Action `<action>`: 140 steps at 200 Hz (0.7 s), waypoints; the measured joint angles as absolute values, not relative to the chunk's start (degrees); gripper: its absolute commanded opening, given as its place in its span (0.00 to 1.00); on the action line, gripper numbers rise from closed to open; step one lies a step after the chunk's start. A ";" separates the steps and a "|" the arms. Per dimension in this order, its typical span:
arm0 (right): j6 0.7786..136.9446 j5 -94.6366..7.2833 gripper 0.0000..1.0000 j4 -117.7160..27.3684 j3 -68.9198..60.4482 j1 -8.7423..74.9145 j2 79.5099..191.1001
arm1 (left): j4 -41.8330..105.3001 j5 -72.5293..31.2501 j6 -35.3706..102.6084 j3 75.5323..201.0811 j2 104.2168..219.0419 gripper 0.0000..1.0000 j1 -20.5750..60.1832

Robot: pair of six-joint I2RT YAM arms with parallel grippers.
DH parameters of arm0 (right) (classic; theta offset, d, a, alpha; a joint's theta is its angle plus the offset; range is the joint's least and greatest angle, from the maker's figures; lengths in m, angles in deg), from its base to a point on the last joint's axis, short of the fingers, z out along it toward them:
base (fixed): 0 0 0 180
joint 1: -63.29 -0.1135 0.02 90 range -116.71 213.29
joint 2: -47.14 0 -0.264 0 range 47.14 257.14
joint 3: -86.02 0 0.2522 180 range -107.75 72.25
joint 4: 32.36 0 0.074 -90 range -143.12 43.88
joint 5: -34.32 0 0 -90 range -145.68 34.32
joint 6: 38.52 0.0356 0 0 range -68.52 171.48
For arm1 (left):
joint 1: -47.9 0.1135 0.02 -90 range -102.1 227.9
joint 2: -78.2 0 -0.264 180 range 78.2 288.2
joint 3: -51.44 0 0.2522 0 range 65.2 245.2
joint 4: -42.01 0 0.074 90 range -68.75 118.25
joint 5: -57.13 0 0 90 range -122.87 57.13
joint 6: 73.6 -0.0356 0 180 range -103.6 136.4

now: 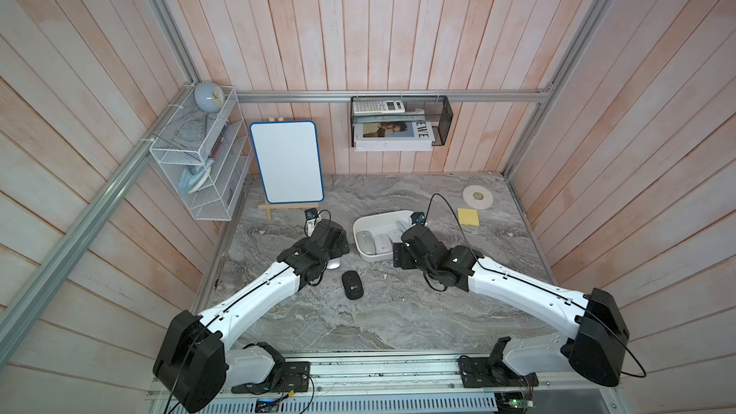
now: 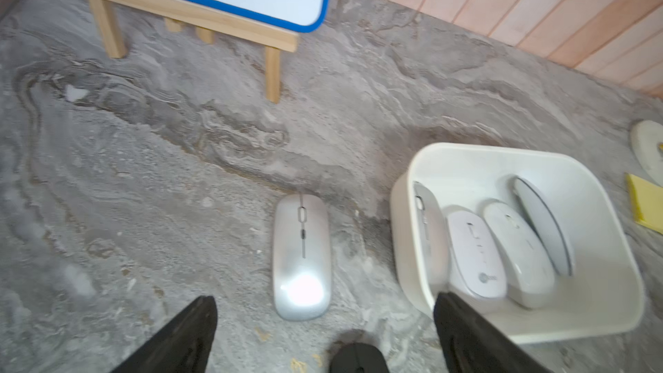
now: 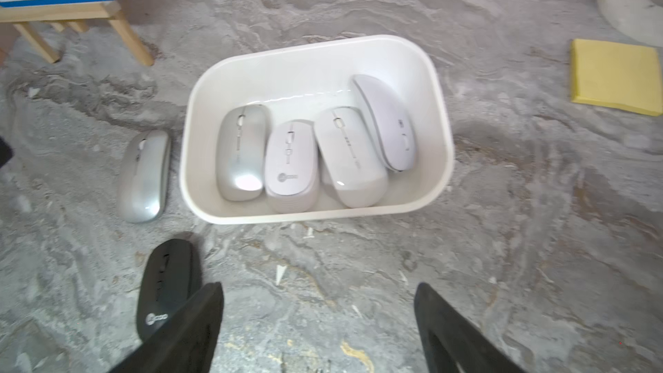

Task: Take out the mouse from the storage box
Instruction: Pick up the mouse from the storage box.

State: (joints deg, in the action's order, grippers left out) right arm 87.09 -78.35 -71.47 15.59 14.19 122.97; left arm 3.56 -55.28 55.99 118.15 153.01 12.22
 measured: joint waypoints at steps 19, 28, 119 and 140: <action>86.55 -78.83 0.89 -71.66 19.18 17.62 118.65 | 3.43 -54.08 57.72 121.82 156.28 1.00 9.36; 86.33 -78.81 0.89 -71.66 20.79 19.08 116.72 | 3.48 -53.62 58.33 123.86 158.19 1.00 8.24; 85.89 -79.64 0.90 -72.98 28.22 23.26 106.56 | 4.50 -44.99 62.94 147.50 183.54 0.99 4.20; 85.65 -80.12 0.91 -73.61 28.77 23.80 104.37 | 5.38 -41.99 64.58 151.92 189.05 0.98 4.07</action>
State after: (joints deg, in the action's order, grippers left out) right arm 85.65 -80.12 -73.61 28.77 23.80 104.37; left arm 5.38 -41.99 64.58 151.92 189.05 4.07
